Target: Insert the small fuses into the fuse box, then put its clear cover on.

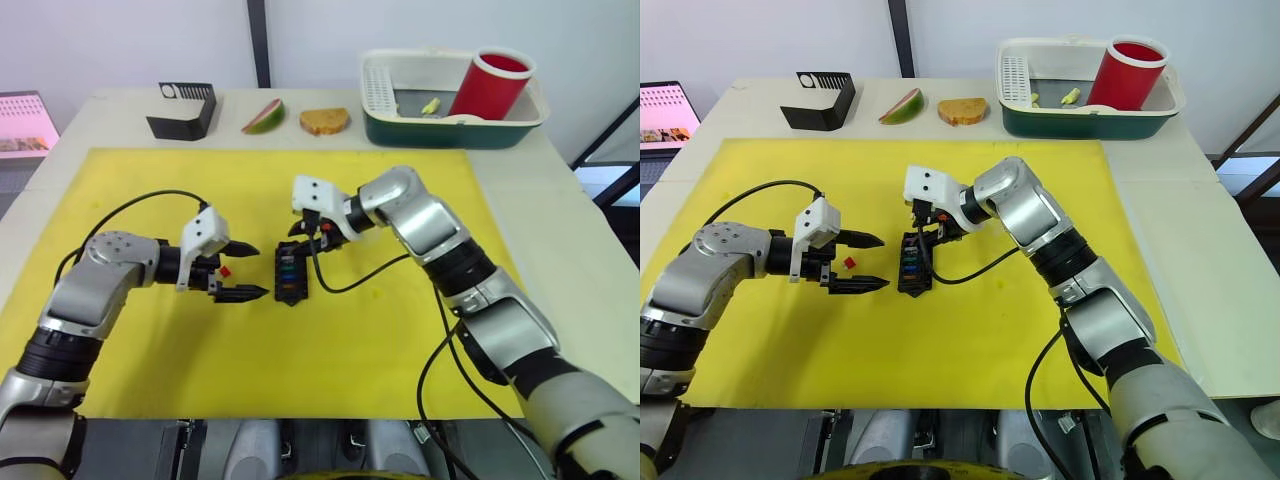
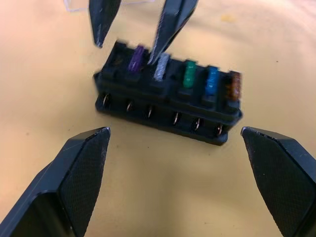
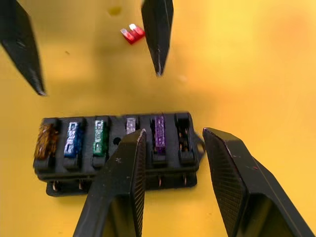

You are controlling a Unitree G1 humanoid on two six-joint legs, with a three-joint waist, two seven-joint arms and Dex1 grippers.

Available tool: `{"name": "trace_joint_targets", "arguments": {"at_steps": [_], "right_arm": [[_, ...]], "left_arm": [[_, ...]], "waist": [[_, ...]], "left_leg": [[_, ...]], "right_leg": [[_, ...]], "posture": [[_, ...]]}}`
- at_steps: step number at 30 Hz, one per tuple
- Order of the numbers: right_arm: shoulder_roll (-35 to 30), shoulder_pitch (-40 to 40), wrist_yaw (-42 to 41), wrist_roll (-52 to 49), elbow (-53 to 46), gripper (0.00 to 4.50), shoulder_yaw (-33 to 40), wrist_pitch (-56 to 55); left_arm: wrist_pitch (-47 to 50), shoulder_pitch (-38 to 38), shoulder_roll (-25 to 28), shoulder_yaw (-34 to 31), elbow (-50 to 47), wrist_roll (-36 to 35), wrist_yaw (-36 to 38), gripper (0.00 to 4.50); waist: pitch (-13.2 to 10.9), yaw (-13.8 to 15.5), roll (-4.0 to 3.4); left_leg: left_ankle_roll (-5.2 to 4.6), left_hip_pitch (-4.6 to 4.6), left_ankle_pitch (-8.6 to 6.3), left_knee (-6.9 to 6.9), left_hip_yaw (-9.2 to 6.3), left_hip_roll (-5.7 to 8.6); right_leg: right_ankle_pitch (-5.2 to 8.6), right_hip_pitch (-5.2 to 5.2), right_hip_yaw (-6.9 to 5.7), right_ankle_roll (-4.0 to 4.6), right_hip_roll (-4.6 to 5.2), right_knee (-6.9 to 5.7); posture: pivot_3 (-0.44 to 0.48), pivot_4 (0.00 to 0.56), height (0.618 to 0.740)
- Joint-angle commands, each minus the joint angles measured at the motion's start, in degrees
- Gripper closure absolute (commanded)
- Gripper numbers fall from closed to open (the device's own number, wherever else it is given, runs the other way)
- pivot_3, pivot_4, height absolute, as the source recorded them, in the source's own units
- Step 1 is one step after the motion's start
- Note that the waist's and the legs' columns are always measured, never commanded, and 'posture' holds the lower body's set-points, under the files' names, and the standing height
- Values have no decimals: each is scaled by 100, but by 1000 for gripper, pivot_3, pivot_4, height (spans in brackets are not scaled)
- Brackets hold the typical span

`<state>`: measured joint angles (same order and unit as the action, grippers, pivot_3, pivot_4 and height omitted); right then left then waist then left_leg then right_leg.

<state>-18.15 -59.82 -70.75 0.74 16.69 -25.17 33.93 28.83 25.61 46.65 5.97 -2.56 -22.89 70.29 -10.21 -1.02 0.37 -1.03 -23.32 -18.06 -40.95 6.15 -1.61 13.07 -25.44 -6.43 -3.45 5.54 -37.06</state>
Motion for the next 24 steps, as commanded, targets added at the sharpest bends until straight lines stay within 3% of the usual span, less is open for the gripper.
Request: {"name": "trace_joint_targets", "arguments": {"at_steps": [1, 3, 5, 24], "right_arm": [[-26, -201, 16, -210, -334, 2812, 250, 7], [0, -124, 96, -263, -370, 3408, 297, 24], [3, -75, 164, -279, -361, 4412, 298, 33], [-153, 527, 429, -497, -470, 4470, 179, 236]], "left_arm": [[-92, 116, 16, -73, -74, 35, 17, 0], [-97, 110, 33, -77, -69, 34, 26, 0], [-102, 116, 37, -77, -61, 36, 27, 0], [-119, 186, 8, -57, 13, 111, 100, 0]], "waist": [[0, 1, 0], [0, 0, 0], [0, 0, 0], [0, 6, 0]], "left_leg": [[0, 0, 0, 0, 0, 0], [0, 0, 0, 0, 0, 0], [0, 0, 0, 0, 0, 0], [0, 0, 0, 0, 0, 0]], "right_leg": [[0, 0, 0, 0, 0, 0], [0, 0, 0, 0, 0, 0], [0, 0, 0, 0, 0, 0], [0, 0, 0, 0, 0, 0]], "posture": [[0, 150, 740], [0, 150, 740], [0, 150, 740], [0, 150, 740]]}}
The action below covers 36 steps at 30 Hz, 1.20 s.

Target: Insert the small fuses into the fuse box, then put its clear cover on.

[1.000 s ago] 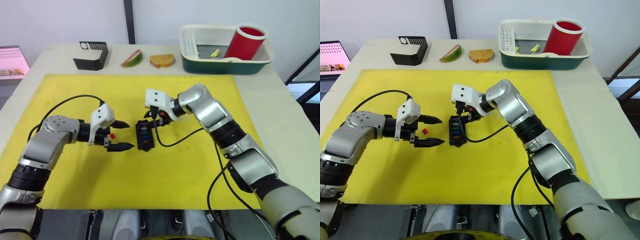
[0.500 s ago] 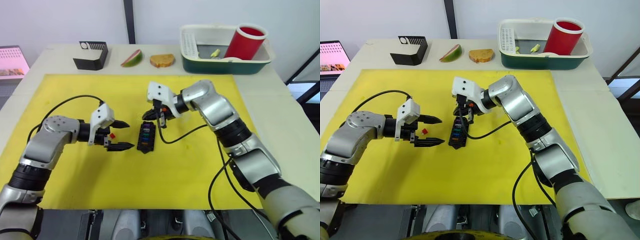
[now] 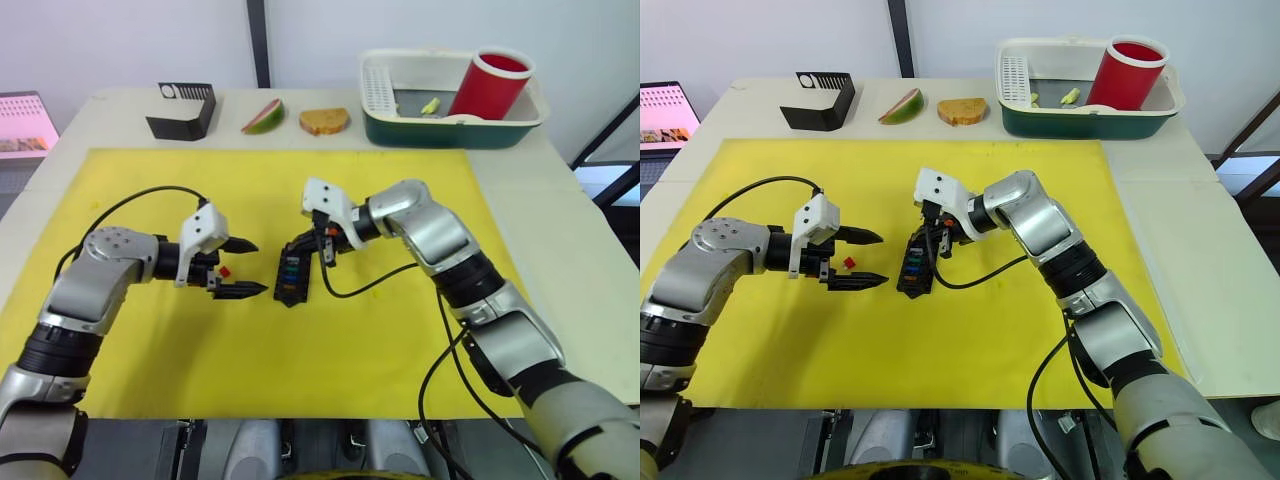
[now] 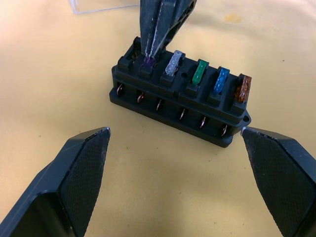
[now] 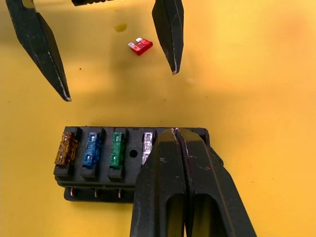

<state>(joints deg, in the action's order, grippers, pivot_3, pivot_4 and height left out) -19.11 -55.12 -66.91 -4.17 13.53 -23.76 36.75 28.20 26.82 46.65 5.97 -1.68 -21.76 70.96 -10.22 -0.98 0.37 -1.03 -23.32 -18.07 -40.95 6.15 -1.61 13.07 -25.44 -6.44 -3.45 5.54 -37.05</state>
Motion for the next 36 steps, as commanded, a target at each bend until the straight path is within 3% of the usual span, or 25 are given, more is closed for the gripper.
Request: {"name": "trace_joint_targets", "arguments": {"at_steps": [1, 14, 27, 35, 36], "right_arm": [[-67, 90, 73, 28, -96, 4470, 7, -81], [-224, 387, 29, 186, 209, 4470, -236, -211], [-133, 238, 187, -683, -791, 4470, 678, 46], [-1287, 1412, 396, -986, -2375, 4470, 1604, -108], [-1523, 1619, 367, -1028, -2558, 4230, 1735, -70]], "left_arm": [[-58, 68, 4, -54, -75, -1, 34, 0], [-58, 54, -3, -55, -90, 1, 22, 0], [-15, -28, 54, -185, -218, -90, -7, 0], [243, -853, 604, -1013, -825, -327, -174, 0], [260, -1047, 720, -1137, -931, -308, -204, 0]], "waist": [[0, 7, 0], [1, 18, 1], [0, 13, 0], [-2, 29, 2], [-2, 26, 2]], "left_leg": [[0, 0, 0, 0, 0, 0], [0, 3, 0, -1, 0, 1], [0, 0, 0, 0, -1, 0], [-5, -4, -4, 0, -4, 3], [-5, -4, -4, 0, -4, 2]], "right_leg": [[0, 0, 0, 0, 0, 0], [0, 4, 0, 0, 1, 1], [0, 0, 0, 0, 1, 1], [0, 1, -1, -1, 6, 10], [0, 1, -1, -1, 6, 11]], "posture": [[0, 150, 740], [0, 150, 740], [0, 150, 740], [0, 150, 740], [0, 150, 740]]}}
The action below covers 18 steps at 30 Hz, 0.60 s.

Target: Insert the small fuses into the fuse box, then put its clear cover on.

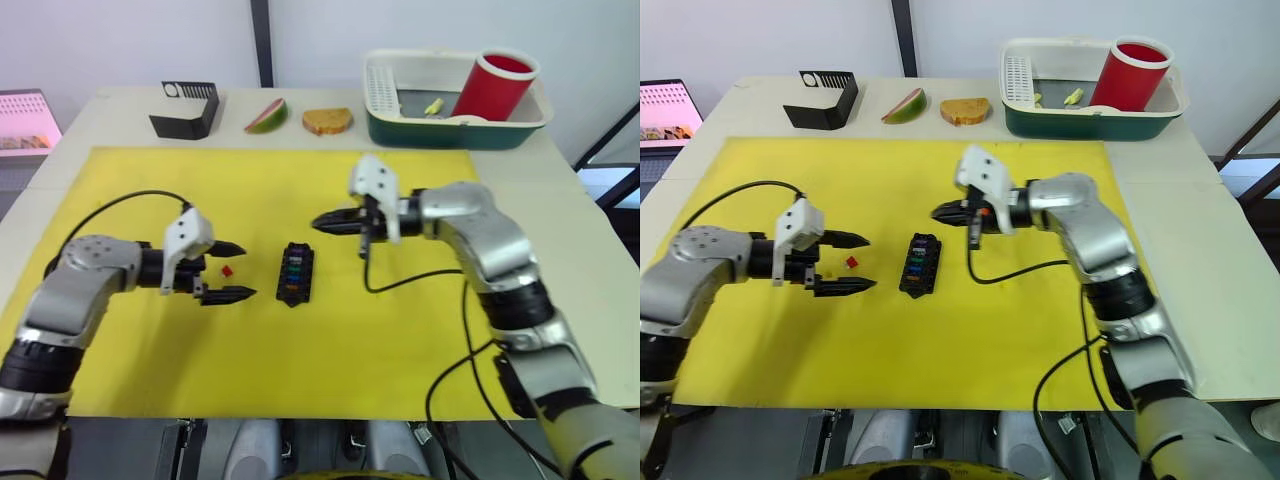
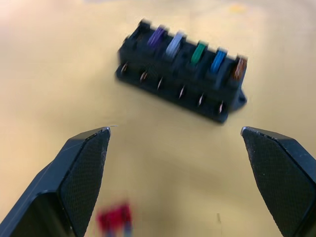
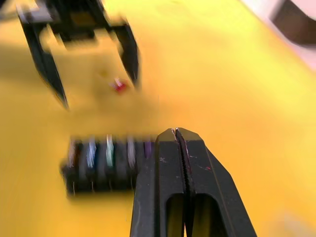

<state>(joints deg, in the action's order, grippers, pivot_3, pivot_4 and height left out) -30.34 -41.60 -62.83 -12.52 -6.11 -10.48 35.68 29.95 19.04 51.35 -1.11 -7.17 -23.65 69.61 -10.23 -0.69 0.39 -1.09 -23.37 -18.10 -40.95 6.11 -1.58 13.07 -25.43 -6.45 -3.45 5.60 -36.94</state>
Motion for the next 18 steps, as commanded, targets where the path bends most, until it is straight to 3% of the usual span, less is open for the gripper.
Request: {"name": "trace_joint_targets", "arguments": {"at_steps": [1, 2, 4, 10, 18], "right_arm": [[-640, 474, -84, -251, -760, 3956, 549, 79], [-851, 672, -117, -320, -918, 3793, 692, 127], [-1412, 1211, -209, -504, -1207, 2938, 1178, 295], [-2284, 2196, -258, -843, -1425, 22, 1999, 372], [-2754, 2905, -262, -943, -1299, 22, 2463, 137]], "left_arm": [[86, -466, 359, -562, -472, -88, -109, 0], [90, -652, 431, -705, -565, -70, -172, 0], [292, -1130, 540, -1323, -722, -208, -352, 0], [232, -2320, 981, -2545, -327, -144, -104, 0], [-38, -2713, 1172, -3007, 263, -76, 32, 0]], "waist": [[-2, -4, -3], [-2, -3, -3], [-3, 3, -4], [-5, -2, -4], [-7, 41, -8]], "left_leg": [[0, 2, 0, 1, 0, 0], [1, 0, 0, 2, 0, -2], [1, 0, -1, 3, -1, -2], [-25, 6, -17, 3, -2, -10], [-30, 2, -22, 7, -3, -11]], "right_leg": [[0, 0, 0, 0, 0, 0], [0, -3, 1, 0, 0, 0], [1, -2, 2, 0, 0, 1], [1, 0, 1, 4, 5, 5], [7, 1, -1, 15, 8, 22]], "posture": [[0, 150, 740], [0, 150, 740], [0, 150, 740], [0, 150, 740], [0, 150, 740]]}}
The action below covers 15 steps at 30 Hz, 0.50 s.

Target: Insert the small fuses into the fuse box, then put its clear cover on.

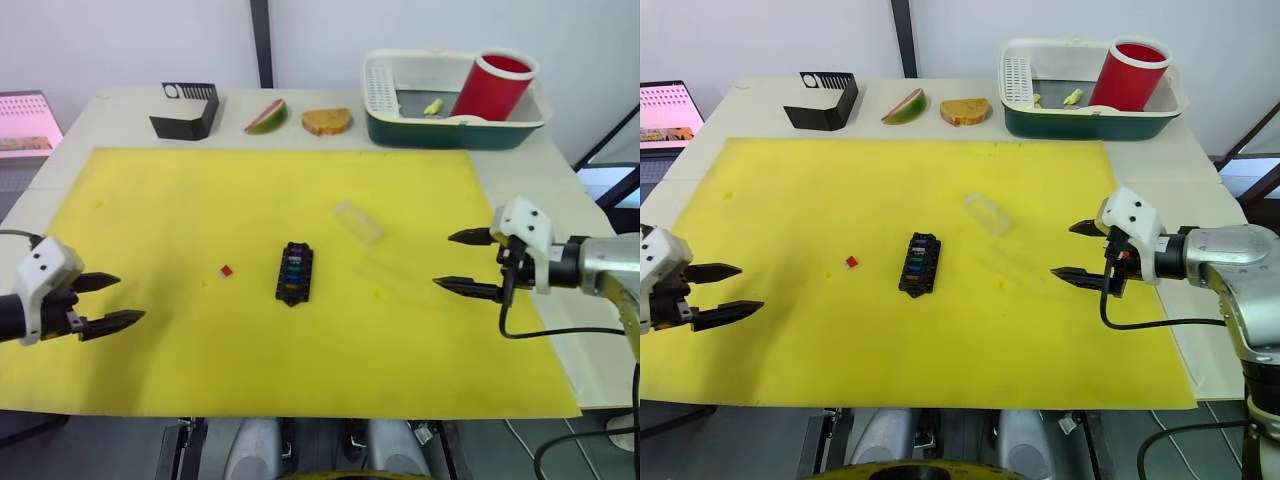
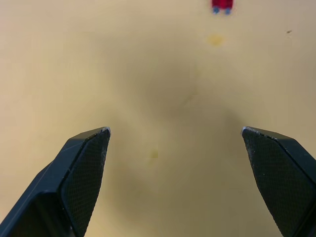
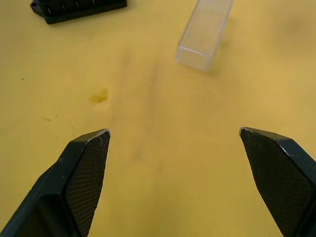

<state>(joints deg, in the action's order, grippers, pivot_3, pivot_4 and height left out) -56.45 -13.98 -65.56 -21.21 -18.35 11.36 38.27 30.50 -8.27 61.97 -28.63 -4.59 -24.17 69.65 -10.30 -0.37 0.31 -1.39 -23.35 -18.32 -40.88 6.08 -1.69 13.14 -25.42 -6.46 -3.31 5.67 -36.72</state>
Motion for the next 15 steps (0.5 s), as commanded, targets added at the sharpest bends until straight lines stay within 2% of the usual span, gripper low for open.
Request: {"name": "trace_joint_targets", "arguments": {"at_steps": [1, 5, 8, 15], "right_arm": [[-150, 181, 39, -99, -90, 22, 302, -120], [-142, 179, 171, -178, -170, 22, 266, -79], [-62, 42, 315, -277, -304, 22, 159, -1], [501, -918, 667, -763, -691, 22, -527, 405]], "left_arm": [[-79, 41, 101, -246, -4, -49, 25, 0], [-68, 206, 86, -89, -8, -89, 9, 0], [21, 611, 54, 196, 6, -200, 29, 0], [641, 2216, -354, 1364, 447, -707, 387, 0]], "waist": [[0, 7, 0], [0, -19, 0], [0, -19, -2], [0, -20, -1]], "left_leg": [[-1, -2, -1, 0, -1, 0], [0, -2, 0, 0, 1, -1], [0, -2, 0, 0, 1, -2], [26, -3, 15, 0, 2, -1]], "right_leg": [[0, 0, 0, 0, 0, 4], [-5, 0, 0, -7, 3, 8], [-6, 0, -1, -4, 1, 8], [-9, 2, -1, -8, -8, 6]], "posture": [[0, 150, 740], [0, 150, 740], [0, 150, 740], [0, 150, 740]]}}
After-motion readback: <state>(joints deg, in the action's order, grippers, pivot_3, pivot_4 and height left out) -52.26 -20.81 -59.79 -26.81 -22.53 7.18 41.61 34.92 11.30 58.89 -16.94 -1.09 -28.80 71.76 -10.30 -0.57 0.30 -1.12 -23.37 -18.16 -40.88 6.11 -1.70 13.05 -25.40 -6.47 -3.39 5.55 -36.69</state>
